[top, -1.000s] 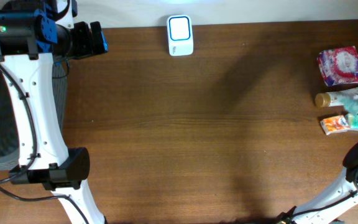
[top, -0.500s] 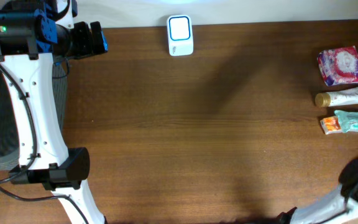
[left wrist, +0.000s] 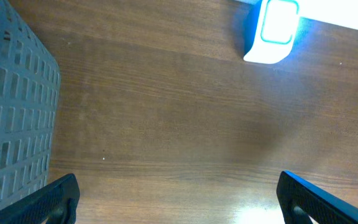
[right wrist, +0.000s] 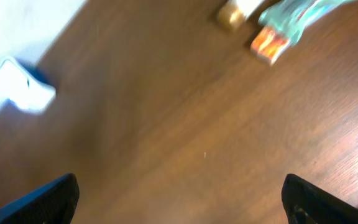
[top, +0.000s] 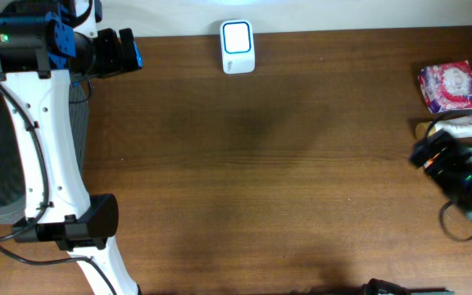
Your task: Scan the item barcode
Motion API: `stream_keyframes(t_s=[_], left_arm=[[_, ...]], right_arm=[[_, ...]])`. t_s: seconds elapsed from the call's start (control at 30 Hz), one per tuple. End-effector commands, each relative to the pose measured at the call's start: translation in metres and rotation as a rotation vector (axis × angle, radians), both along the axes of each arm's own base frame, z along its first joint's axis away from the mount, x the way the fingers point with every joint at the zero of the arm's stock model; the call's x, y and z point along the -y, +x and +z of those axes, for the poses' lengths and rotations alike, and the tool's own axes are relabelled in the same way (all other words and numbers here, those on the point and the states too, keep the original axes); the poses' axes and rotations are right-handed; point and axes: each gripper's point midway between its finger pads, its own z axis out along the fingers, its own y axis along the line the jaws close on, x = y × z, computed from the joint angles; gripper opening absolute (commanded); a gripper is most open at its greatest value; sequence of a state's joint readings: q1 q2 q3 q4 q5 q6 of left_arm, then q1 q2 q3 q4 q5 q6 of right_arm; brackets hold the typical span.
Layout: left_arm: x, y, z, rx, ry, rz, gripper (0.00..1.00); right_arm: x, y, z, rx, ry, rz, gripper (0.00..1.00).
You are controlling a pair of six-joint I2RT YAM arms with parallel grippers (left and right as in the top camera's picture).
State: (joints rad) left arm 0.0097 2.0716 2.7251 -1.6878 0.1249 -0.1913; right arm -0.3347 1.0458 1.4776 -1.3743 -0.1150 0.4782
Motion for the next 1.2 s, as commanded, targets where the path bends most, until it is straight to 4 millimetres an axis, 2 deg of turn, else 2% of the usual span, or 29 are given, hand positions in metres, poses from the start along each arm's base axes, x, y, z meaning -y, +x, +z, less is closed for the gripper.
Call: stream_keyframes(t_s=[0.0,0.1,0.17,0.6,1.03,1.17], left_arm=[[0.002,-0.006,0.014,0.039,-0.005,-0.009,0.99],[0.002,-0.006,0.014,0.039,-0.005,-0.009,0.99],[0.002,-0.006,0.014,0.039,-0.006,-0.01,0.99],[0.002,-0.006,0.014,0.039,-0.006,-0.01,0.99],[0.002,-0.006,0.014,0.039,-0.006,-0.01,0.99],[0.002,-0.006,0.014,0.039,-0.005,-0.009,0.99]], right_arm=[[-0.035,-0.022,-0.033,-0.072,0.055,0.126,0.99],[-0.057,-0.043,-0.054,-0.158,0.132,0.188,0.98],[-0.063,-0.052,-0.064,-0.212,0.17,0.197,0.99],[-0.057,-0.042,-0.082,-0.326,0.18,0.193,0.99],[-0.056,-0.048,-0.066,-0.221,0.082,0.282,0.99],[-0.07,-0.033,-0.05,-0.078,0.023,0.378,0.99]])
